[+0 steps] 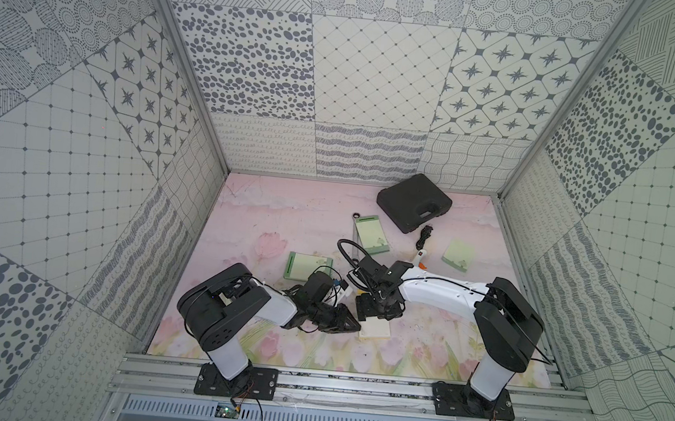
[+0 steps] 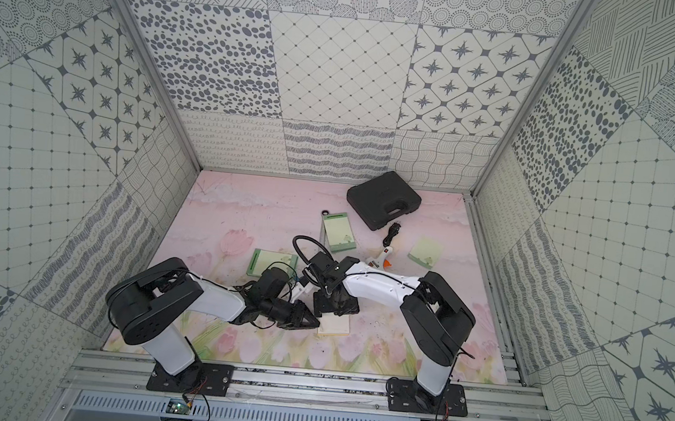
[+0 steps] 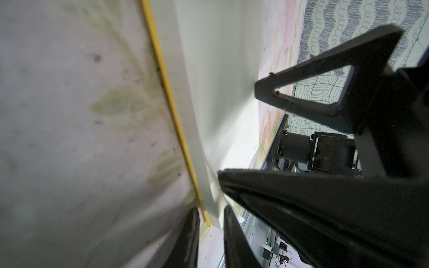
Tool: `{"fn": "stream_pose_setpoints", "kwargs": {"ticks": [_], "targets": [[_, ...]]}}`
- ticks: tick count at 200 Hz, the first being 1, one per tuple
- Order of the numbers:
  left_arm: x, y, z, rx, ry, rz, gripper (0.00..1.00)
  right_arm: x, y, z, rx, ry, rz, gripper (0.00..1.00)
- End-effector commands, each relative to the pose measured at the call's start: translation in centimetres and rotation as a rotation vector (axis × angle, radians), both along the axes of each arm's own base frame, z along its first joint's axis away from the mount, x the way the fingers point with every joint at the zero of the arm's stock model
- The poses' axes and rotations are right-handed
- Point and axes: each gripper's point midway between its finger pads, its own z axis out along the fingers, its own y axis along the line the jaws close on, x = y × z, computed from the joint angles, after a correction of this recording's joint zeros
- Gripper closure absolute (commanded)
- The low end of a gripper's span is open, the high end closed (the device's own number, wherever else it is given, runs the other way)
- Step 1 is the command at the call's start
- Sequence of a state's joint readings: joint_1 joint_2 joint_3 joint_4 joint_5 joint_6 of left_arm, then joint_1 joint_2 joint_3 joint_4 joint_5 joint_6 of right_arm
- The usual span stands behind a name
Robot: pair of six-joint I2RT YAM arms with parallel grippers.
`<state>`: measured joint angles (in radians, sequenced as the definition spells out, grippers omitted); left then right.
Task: Tear off pages from different memo pads
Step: Pick up the memo pad from the center of the board.
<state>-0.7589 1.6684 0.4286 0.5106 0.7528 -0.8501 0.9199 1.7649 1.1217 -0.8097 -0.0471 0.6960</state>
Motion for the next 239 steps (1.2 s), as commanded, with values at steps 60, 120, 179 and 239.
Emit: {"fn": "stream_pose_setpoints", "kwargs": {"ticks": [60,120,179,239], "targets": [[-0.2,2.3,-4.6,0.203,0.08,0.101,0.76,-1.4,0.8,-1.5,0.162,0.073,-0.053,0.15],[-0.1,2.4,-5.6,0.23,0.089,0.11,0.7,-0.2,1.3,1.9,0.331,-0.025,-0.042,0.15],[0.0,2.5,-7.0,0.265,0.107,0.111,0.69,0.2,0.4,5.1,0.39,-0.141,-0.011,0.15],[0.3,2.1,-7.1,0.262,0.109,0.111,0.68,-1.0,-1.8,7.3,0.35,-0.226,0.126,0.23]]}}
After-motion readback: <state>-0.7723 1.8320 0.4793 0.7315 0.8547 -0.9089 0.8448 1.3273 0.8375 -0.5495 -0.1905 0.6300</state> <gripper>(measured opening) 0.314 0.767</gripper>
